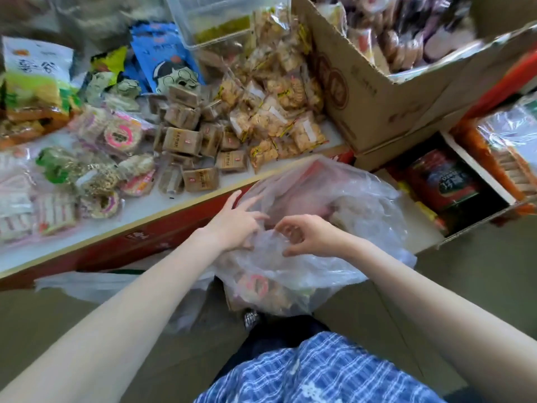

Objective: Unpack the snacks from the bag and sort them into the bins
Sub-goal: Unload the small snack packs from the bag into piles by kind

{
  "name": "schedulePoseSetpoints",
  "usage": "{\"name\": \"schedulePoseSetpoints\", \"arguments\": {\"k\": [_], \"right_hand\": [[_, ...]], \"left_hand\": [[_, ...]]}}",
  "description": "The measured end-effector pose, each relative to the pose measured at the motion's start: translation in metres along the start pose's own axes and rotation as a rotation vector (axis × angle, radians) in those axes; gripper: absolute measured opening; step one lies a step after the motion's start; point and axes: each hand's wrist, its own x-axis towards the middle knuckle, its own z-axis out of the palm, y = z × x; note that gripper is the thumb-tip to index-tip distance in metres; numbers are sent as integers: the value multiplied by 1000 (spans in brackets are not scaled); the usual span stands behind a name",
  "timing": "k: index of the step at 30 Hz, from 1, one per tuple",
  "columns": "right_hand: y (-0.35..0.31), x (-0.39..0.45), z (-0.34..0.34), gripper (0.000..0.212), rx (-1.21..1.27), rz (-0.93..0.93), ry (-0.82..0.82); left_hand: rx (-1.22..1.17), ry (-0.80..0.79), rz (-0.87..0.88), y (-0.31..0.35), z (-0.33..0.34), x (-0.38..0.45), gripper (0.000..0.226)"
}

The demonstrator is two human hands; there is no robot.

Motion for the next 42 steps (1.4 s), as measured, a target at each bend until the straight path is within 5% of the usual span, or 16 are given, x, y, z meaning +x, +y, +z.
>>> {"name": "schedulePoseSetpoints", "arguments": {"k": [3,5,7,9,11,14,16,20,23,28,33,37,39,42], "right_hand": [[31,-14,15,88,-168,257,-314],[41,-21,31,63,-209,336,-363],[36,-25,27,11,-155,289,-167],[25,-24,-8,49,-130,225,74],[1,-28,-62,56,-71,142,325],[-43,-34,-140,39,56,44,662],[-69,-37,-169,20,35,-22,747],[-88,-29,-161,14,-186,44,531],[-74,-25,-141,39,-99,137,519],[-51,-24,-102,67,-307,58,386],[-29,-31,-49,58,-418,274,-275],[-14,-15,-35,55,-120,206,-186],[-3,-3,-16,54,-233,216,-234],[30,2,31,66,-368,302,-494]], "left_hand": [[-83,-70,14,-5,7,9,19],[-151,-51,-6,-14,2,4,12],[-133,-9,-44,-31,-7,-5,13],[-150,90,-133,-54,-27,-15,25],[-258,243,-233,-77,-60,-24,30],[-477,567,-322,-98,-123,-36,26],[-597,720,-296,-101,-157,-42,19],[-629,645,-259,-90,-168,-38,17],[-610,524,-278,-83,-142,-31,16],[-133,416,-251,-67,-81,-38,38],[-4,-86,-5,-39,3,-55,28],[-66,-316,67,-24,32,-52,32],[-252,-214,28,-22,35,-47,51],[-426,278,17,-19,33,-33,69]]}}
